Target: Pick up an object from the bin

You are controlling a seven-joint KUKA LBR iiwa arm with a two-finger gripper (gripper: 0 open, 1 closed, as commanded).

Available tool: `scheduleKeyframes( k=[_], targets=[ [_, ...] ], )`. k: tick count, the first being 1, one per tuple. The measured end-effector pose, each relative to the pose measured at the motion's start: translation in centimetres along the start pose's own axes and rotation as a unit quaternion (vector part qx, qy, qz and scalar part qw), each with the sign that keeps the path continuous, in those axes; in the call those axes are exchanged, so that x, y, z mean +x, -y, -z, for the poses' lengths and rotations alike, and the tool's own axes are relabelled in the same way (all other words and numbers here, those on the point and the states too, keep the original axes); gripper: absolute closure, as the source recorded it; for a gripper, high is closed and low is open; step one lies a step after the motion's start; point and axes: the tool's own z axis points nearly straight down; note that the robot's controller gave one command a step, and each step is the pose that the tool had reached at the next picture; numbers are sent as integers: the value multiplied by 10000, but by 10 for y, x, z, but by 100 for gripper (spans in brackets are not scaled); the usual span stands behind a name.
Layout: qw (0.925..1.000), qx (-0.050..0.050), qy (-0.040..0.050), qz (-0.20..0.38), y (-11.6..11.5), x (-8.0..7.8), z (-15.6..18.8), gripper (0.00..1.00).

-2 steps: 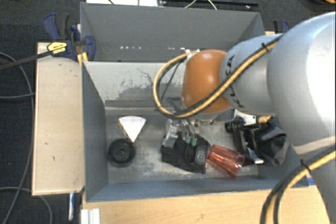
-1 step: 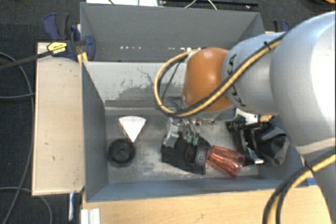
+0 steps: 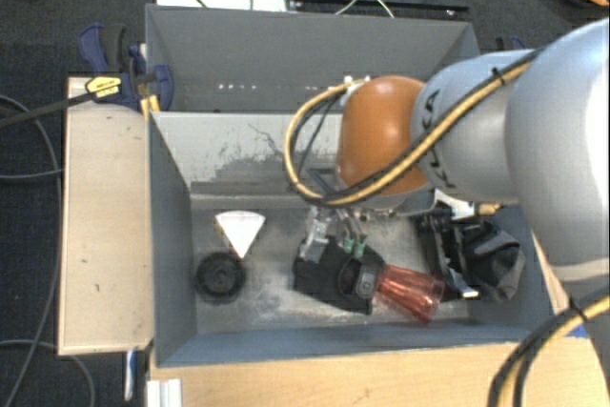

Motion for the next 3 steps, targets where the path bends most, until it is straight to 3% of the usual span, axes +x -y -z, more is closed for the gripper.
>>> scheduleKeyframes(
  k=[3],
  targets=[
    [10000,-10,18,0,0,-1,46,100]
  ],
)
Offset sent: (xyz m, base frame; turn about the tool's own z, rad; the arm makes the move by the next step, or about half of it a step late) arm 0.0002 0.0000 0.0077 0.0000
